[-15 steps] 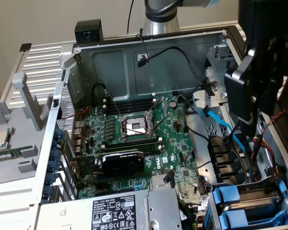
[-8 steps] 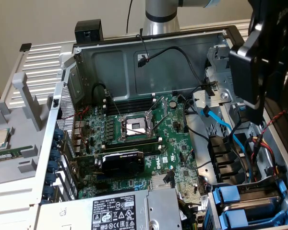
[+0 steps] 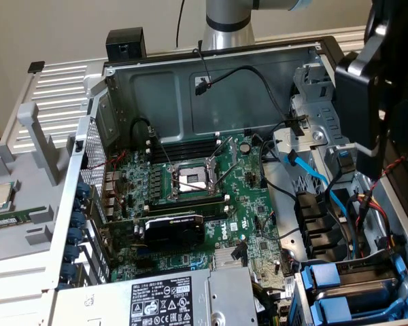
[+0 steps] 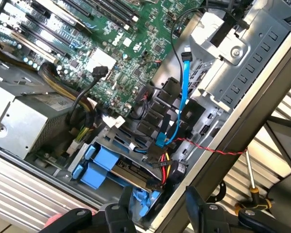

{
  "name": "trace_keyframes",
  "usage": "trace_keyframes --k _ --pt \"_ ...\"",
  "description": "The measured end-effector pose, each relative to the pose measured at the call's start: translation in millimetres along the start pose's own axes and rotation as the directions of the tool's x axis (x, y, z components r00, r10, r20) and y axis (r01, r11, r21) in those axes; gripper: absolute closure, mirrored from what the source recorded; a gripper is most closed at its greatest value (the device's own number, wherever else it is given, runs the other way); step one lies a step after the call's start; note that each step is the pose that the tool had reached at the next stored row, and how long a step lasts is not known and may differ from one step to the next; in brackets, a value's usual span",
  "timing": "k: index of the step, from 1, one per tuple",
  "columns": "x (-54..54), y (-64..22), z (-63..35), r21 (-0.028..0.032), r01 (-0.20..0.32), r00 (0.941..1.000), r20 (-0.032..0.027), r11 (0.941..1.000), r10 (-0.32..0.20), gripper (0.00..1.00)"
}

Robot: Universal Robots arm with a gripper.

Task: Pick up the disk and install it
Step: 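Insert the first disk wire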

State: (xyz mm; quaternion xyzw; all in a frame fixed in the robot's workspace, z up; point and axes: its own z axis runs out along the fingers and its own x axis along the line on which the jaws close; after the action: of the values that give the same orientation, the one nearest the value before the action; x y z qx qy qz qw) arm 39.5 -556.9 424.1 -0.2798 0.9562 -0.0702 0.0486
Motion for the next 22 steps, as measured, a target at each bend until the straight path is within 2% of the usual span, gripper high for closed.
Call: trace_keyframes --k 16,18,22 --pt "0.9 0.5 -0.1 -0.0001 0.0 1.0 0.0 1.0 0.0 0.45" --pt "2.3 0.9 -0.4 -0.0005 0.012 0.9999 0.0021 0.9999 -0.012 0.45" --pt "4.0 1.5 -0.9 -0.0031 0.052 0.9986 0.01 0.9987 -0.052 0.45"
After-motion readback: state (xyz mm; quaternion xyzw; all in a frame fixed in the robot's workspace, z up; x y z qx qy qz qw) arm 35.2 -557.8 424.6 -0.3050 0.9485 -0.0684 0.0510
